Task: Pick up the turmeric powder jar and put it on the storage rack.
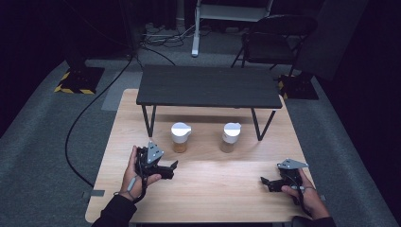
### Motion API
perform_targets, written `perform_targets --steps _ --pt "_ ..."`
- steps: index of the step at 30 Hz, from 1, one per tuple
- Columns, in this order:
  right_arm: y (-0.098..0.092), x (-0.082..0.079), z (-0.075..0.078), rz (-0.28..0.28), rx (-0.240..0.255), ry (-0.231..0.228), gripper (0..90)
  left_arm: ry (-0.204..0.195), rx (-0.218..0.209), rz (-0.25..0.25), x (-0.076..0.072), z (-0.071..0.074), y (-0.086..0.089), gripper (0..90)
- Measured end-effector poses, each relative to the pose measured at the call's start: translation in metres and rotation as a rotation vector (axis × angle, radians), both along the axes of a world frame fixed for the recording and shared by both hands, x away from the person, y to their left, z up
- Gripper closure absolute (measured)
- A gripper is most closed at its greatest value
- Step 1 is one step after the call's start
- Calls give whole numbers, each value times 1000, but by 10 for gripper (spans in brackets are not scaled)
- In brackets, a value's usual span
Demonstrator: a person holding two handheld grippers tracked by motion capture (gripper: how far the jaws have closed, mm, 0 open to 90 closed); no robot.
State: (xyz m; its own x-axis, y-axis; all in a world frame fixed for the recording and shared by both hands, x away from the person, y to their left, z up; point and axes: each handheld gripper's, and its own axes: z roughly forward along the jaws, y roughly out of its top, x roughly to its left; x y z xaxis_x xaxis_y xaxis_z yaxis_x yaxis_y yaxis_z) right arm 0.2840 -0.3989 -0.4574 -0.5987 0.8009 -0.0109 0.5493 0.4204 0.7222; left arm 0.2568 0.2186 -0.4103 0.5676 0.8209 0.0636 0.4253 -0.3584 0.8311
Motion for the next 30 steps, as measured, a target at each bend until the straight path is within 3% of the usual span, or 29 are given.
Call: perform_targets --steps 13,30 --pt "0 0 0 2 1 0 1 14 13 -10 21 -1 -11 15" --pt "0 0 0 3 1 0 1 28 -7 -13 44 -4 -18 16"
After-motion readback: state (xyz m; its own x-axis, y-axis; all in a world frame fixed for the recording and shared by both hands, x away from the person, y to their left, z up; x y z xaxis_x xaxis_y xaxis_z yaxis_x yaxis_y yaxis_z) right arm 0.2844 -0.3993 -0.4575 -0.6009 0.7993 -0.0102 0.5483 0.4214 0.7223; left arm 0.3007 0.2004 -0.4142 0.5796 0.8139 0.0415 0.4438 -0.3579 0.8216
